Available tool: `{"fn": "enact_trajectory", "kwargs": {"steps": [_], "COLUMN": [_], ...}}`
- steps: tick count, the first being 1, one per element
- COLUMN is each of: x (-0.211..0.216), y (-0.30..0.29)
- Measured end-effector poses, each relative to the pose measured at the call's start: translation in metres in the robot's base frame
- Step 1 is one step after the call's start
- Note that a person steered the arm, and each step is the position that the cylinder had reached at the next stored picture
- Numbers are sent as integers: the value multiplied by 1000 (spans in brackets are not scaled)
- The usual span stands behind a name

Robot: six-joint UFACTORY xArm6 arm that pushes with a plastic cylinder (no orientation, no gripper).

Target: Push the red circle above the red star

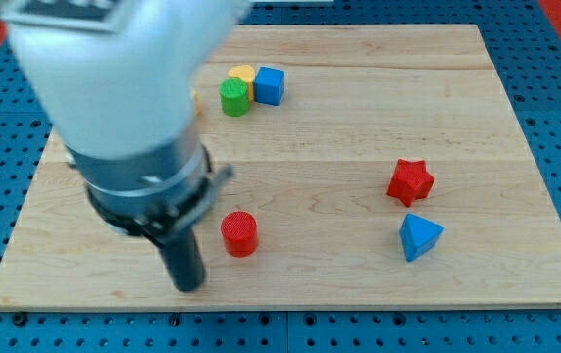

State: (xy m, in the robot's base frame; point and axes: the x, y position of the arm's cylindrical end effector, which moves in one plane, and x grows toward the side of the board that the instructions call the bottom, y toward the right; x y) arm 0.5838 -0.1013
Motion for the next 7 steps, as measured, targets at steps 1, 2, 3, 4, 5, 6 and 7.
{"fn": "enact_trajectory", "kwargs": {"steps": [1, 2, 3, 4, 5, 6, 7], "x": [-27, -60, -45, -91, -126, -147, -153], "y": [97, 120, 87, 103, 142, 150, 172]}}
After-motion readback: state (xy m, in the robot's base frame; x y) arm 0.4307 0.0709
